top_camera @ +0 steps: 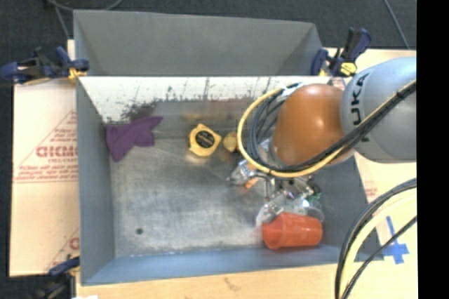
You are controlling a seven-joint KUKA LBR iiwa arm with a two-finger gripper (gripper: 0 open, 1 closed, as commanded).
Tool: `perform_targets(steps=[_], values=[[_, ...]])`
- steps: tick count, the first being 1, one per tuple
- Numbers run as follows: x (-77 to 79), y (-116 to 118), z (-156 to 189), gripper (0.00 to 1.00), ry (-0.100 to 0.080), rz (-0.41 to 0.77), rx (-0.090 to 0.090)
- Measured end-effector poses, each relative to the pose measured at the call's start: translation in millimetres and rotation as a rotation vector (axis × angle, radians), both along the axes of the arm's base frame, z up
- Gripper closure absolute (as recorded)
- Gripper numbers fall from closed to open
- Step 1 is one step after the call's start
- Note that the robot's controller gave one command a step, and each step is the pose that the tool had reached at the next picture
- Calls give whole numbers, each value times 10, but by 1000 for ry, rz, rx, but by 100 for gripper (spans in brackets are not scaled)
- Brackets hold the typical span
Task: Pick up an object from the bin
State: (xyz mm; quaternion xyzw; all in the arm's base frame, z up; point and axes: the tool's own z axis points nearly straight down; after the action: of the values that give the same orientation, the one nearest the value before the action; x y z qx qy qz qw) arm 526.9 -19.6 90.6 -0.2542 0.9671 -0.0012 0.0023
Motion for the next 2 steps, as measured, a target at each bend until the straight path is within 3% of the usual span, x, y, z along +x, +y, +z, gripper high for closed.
perform_targets(steps=[1,2], values=[[-19,-83,148,0,1,-140,4],[-30,-143,186,0,-1,-126,1]])
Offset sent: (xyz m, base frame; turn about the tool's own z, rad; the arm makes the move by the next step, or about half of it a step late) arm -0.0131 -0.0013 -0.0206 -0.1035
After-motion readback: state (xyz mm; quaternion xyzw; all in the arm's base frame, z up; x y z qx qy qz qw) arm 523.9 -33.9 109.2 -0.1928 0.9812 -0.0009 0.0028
